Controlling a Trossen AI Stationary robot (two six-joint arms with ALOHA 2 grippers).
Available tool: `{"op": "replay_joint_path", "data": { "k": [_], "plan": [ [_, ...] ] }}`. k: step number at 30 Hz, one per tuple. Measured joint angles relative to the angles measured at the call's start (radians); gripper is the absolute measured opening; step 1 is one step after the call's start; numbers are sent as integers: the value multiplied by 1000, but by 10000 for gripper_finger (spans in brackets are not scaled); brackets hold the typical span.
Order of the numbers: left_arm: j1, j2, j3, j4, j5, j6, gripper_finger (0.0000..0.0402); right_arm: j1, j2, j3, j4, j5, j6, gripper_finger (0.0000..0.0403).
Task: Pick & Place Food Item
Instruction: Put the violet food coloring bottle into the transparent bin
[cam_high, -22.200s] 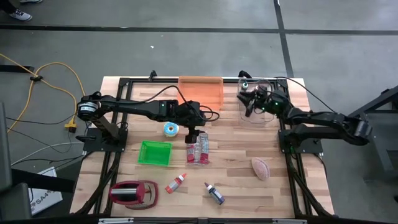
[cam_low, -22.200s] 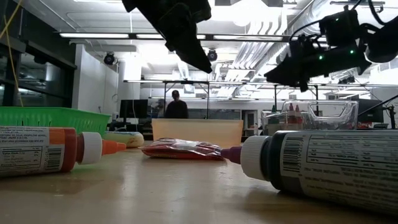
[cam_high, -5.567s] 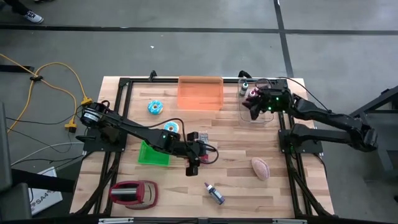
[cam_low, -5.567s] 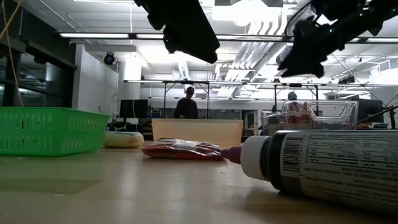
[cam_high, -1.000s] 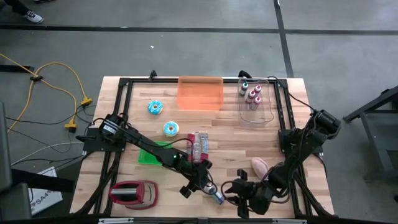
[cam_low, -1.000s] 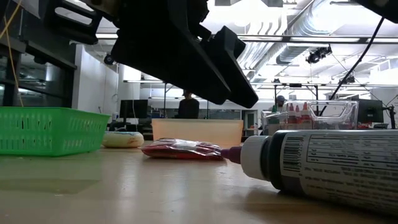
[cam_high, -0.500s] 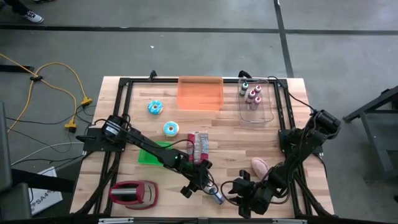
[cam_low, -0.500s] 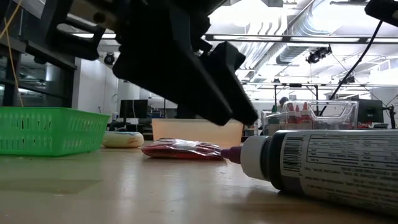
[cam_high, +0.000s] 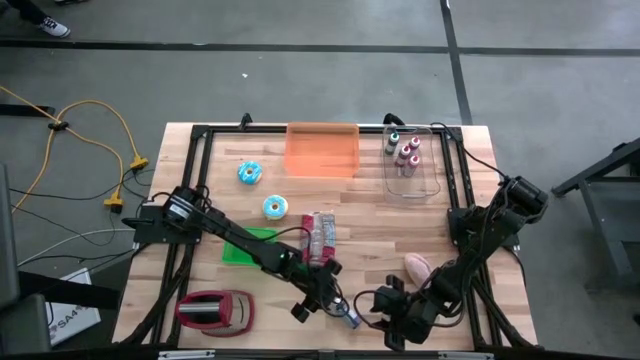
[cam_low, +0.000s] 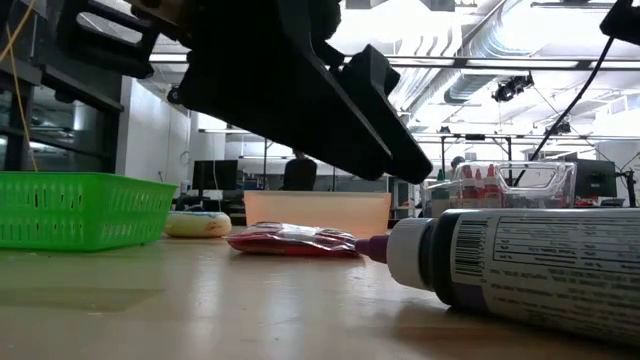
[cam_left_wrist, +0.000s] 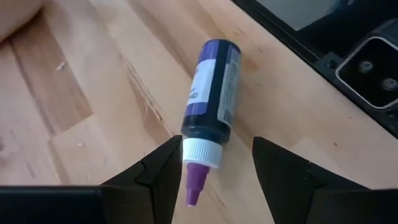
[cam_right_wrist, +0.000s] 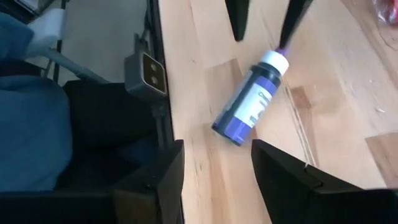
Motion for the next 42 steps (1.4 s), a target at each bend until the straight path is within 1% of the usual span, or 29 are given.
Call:
{"op": "replay_joint_path", "data": {
  "k": [5, 8, 10, 17, 23, 26, 33, 36, 42],
  "plan": [
    [1, 0, 35, -77, -10, -21, 189, -1, 0, 0, -84, -20, 27, 176],
    [-9, 0, 76, -146, -64, -5, 189, -1, -2, 0, -133, -20, 71, 176],
    [-16, 0, 101, -184, -78, 13, 189, -1, -3, 0, -149, -20, 87, 176],
    [-28, -2, 118, -194, -78, 24, 189, 0, -3, 0, -166, -20, 108, 176],
    [-29, -2, 118, -190, -82, 18, 189, 0, -2, 0, -140, -19, 171, 175],
    [-40, -2, 118, -191, -133, 26, 189, 2, 18, 0, -111, -16, 176, 175],
    [-73, -2, 118, -191, -208, 51, 189, 9, 89, 0, -1, -14, 121, 175],
    [-79, -2, 118, -192, -216, 43, 189, 9, 102, 0, 18, 9, 121, 175],
    [-96, -2, 118, -201, -294, 41, 189, 11, 129, 0, 38, 47, 102, 175]
  ]
}}
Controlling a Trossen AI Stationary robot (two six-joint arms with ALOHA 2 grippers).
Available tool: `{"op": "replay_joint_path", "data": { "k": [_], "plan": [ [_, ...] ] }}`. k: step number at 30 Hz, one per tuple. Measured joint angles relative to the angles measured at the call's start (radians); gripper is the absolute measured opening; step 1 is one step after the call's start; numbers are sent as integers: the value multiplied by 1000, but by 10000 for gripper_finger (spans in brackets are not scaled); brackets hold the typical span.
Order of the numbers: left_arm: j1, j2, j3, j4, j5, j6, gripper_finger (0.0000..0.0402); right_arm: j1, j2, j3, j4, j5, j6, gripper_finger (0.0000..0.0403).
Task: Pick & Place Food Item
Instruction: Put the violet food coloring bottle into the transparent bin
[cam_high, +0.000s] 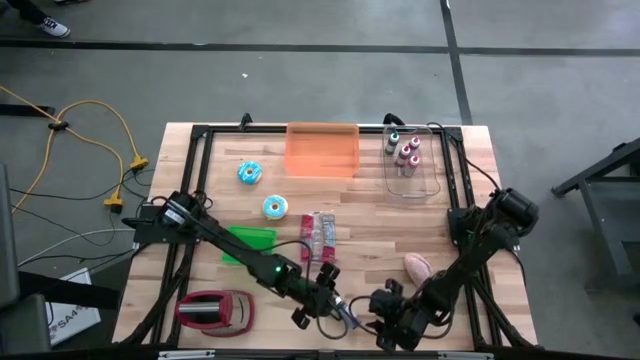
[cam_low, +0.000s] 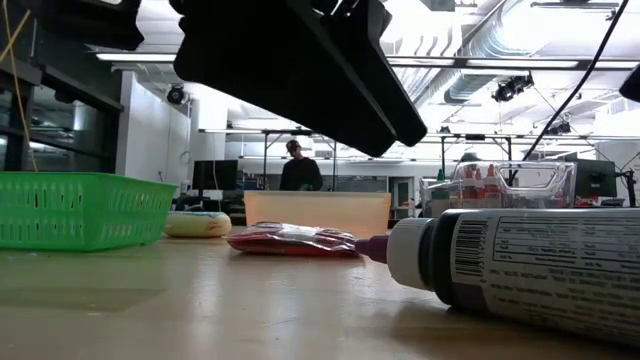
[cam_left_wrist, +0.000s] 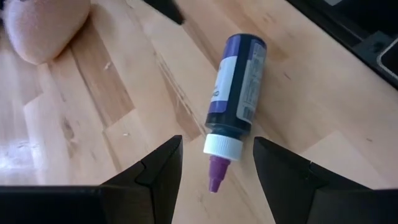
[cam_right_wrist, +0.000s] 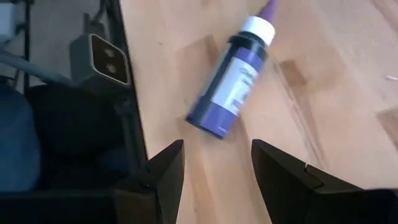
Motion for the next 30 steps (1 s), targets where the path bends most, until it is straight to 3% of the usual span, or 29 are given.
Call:
{"op": "replay_joint_path", "data": {
  "k": [19, 30],
  "plan": [
    [-22, 0, 0, -43, -46, -70, 189, 17, 71, -1, 150, 228, -144, 175],
    [-34, 0, 0, -51, -49, -84, 189, 16, 168, 0, 307, 279, -208, 175]
  ]
}}
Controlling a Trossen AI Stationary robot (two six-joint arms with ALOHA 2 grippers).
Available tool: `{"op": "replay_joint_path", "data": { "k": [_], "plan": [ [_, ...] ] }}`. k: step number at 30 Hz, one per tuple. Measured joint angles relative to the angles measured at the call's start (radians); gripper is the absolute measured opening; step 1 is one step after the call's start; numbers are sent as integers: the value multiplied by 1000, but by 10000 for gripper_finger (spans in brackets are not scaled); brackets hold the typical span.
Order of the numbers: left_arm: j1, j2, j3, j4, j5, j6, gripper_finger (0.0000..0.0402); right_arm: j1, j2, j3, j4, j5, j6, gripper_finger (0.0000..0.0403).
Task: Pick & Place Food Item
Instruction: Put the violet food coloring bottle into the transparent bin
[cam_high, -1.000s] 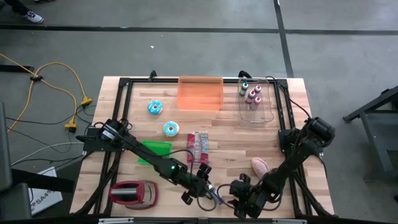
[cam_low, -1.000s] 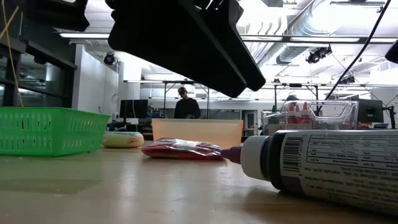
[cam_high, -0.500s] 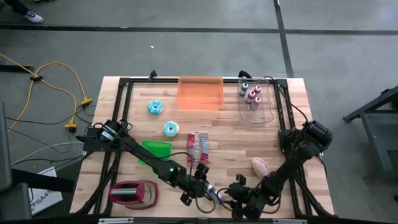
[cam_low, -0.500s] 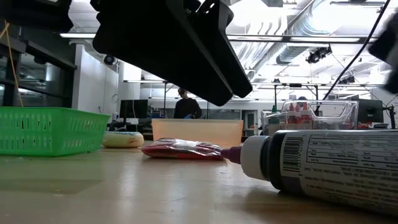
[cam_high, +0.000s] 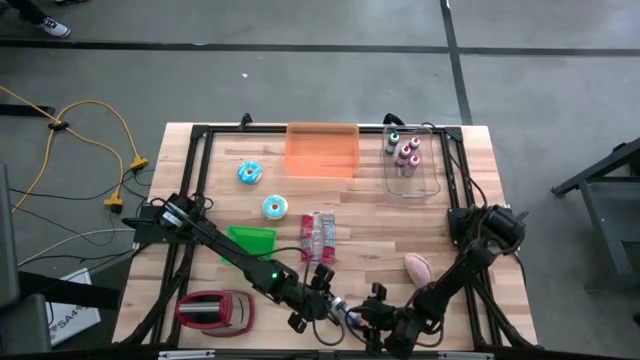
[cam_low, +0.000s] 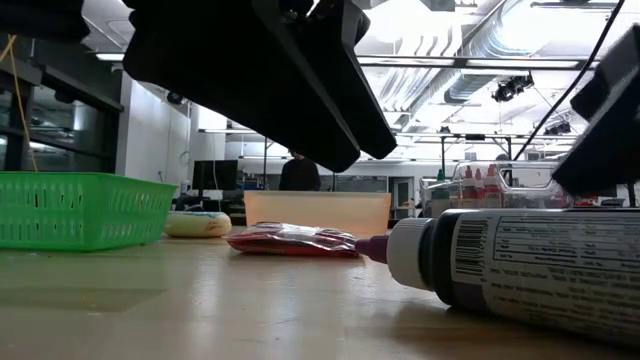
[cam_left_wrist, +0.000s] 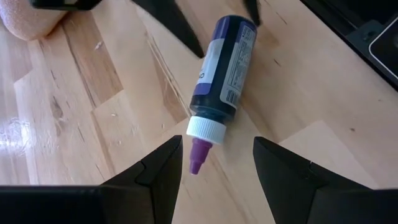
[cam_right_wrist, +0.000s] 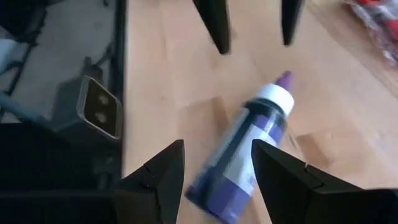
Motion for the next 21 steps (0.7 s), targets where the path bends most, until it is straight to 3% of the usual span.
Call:
{"op": "replay_joint_path", "data": {
  "k": [21],
  "plan": [
    [0, 0, 0, -20, -3, -25, 189, -21, 52, 1, 2, 2, 18, 175]
  ]
}}
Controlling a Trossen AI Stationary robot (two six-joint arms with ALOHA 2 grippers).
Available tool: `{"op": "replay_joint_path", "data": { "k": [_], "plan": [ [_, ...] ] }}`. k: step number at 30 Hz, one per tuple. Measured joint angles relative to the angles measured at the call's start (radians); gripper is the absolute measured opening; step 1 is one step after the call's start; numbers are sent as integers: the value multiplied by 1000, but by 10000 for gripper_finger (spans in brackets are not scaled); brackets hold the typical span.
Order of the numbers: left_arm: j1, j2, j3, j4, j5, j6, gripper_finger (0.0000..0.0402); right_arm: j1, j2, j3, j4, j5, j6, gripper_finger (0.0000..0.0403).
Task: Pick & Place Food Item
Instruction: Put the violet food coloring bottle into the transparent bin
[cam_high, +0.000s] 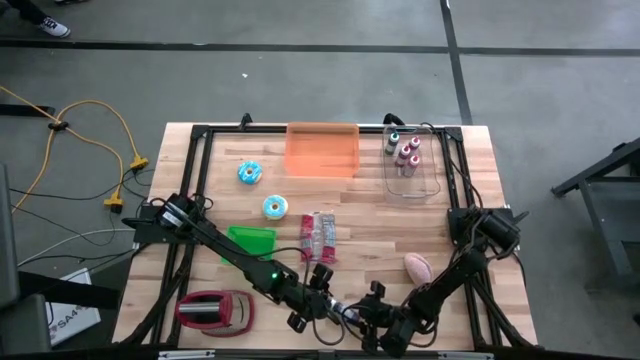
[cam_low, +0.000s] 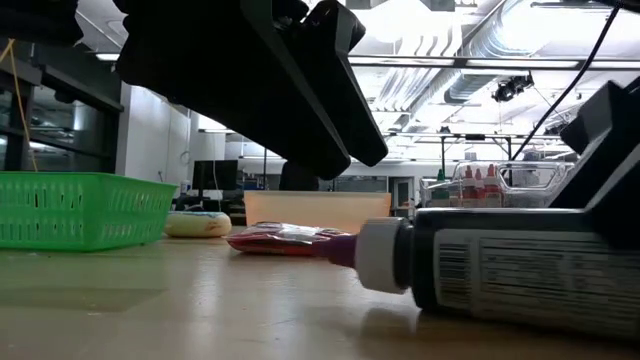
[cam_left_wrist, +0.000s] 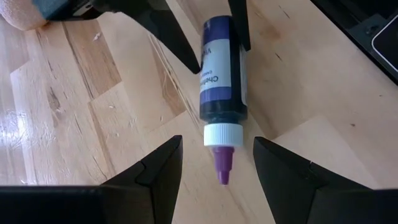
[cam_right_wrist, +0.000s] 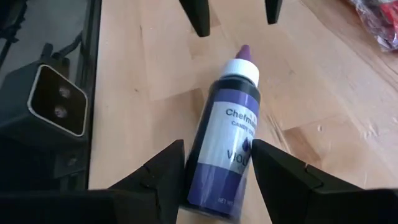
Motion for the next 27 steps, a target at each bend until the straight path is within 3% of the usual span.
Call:
{"op": "replay_joint_path", "data": {
  "k": [10, 18, 27],
  "plan": [
    [0, 0, 0, 1, 0, -4, 189, -30, 5, -1, -32, -87, 11, 175],
    [0, 0, 0, -5, 0, -5, 189, -32, 8, -1, -32, -87, 8, 175],
    [0, 0, 0, -5, 0, -5, 189, -30, 8, -1, -30, -84, 7, 141]
  ]
}}
